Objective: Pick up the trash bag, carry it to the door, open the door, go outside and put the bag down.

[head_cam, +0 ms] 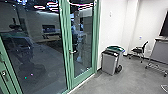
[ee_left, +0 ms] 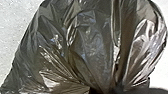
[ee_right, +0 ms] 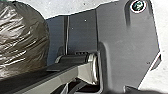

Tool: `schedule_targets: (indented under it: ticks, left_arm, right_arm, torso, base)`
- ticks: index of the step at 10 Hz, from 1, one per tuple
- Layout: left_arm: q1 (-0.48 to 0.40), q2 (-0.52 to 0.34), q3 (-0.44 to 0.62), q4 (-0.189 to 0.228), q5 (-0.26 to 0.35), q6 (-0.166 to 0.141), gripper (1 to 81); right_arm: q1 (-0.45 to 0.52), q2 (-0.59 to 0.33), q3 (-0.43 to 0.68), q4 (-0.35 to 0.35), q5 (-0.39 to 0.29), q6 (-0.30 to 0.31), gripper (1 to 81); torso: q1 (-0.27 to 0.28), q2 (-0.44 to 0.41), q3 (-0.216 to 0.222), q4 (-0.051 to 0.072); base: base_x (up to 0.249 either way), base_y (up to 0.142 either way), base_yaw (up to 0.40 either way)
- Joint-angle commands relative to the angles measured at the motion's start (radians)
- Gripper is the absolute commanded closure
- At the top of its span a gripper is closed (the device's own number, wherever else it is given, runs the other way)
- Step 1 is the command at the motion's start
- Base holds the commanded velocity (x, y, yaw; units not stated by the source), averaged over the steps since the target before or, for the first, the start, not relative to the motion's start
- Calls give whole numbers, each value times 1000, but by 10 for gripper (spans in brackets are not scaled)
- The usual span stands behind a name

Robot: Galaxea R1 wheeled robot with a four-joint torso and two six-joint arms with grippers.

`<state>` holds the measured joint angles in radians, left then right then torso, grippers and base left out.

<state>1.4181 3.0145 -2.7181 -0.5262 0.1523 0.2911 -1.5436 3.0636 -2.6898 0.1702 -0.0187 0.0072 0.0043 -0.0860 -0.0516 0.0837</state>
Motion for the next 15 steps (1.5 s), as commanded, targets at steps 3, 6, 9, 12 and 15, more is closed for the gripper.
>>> schedule_targets:
  ticks: [3, 6, 9, 12, 15]
  left_arm:
    - [-67, 2, 3, 2, 70, 7, 811]
    - [-67, 2, 3, 2, 70, 7, 811]
    - [-66, 8, 3, 0, 70, 7, 811]
    - [-64, 9, 6, -2, 69, 7, 811]
    - [-64, 11, 8, 2, 50, 8, 811]
  right_arm:
    - [50, 5, 7, -6, -55, -4, 10]
    - [50, 5, 7, -8, -55, -4, 10]
    - [50, 5, 4, -6, -55, -3, 10]
    - [49, 5, 4, -3, -55, -1, 10]
    - [49, 5, 4, -8, -56, -4, 10]
  torso:
    - [0, 0, 0, 0]
    - [0, 0, 0, 0]
    - [0, 0, 0, 0]
    - [0, 0, 0, 0]
    - [0, 0, 0, 0]
  base:
    - [168, 0, 0]
    - [168, 0, 0]
    - [168, 0, 0]
    - [158, 0, 0]
    - [155, 0, 0]
